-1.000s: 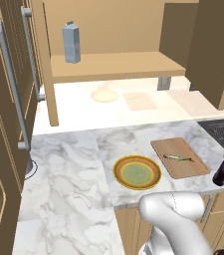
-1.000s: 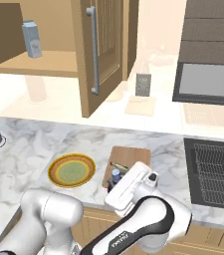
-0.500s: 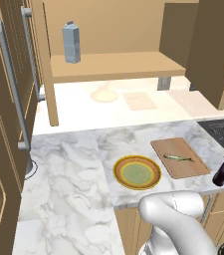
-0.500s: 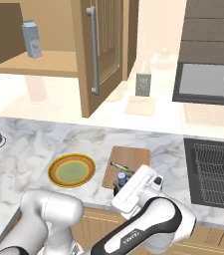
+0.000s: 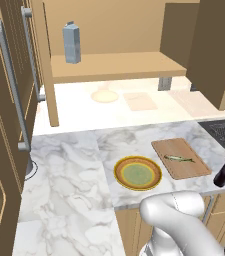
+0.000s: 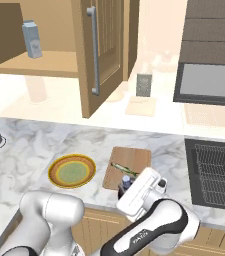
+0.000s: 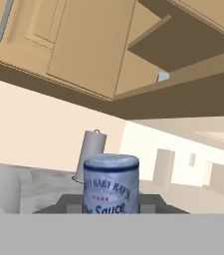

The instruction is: Pick the fish from the plate and place it on the cutting board. Then pick the condiment bottle from the cabinet and place it next to the cutting board.

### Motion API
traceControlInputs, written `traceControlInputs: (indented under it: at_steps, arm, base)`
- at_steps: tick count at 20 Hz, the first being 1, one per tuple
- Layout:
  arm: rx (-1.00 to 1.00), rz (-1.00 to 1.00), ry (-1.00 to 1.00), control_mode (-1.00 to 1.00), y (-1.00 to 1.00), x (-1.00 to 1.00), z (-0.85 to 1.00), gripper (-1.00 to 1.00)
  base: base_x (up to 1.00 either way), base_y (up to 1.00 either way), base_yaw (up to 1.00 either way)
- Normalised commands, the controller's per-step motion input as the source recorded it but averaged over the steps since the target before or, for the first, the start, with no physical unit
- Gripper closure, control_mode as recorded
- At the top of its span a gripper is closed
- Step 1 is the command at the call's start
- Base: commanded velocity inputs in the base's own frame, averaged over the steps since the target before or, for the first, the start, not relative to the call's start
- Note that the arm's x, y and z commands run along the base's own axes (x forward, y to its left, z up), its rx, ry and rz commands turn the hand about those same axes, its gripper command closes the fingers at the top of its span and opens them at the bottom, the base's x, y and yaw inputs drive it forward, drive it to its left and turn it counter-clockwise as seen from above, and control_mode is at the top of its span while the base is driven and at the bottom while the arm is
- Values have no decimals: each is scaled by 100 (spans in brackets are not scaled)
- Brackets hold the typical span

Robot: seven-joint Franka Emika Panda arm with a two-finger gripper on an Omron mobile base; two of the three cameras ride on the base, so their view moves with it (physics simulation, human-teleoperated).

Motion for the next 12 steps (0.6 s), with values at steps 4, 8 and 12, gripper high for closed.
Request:
traceControlInputs:
  at_steps: [4, 8, 12]
  arm:
    - [0, 0, -3, -100, 0, 12, -28, 100]
    - [0, 0, -4, -100, 0, 14, -32, 100]
    - [0, 0, -5, -100, -1, 19, -30, 100]
  base:
    - [0, 0, 0]
    - [0, 0, 0]
    - [0, 0, 0]
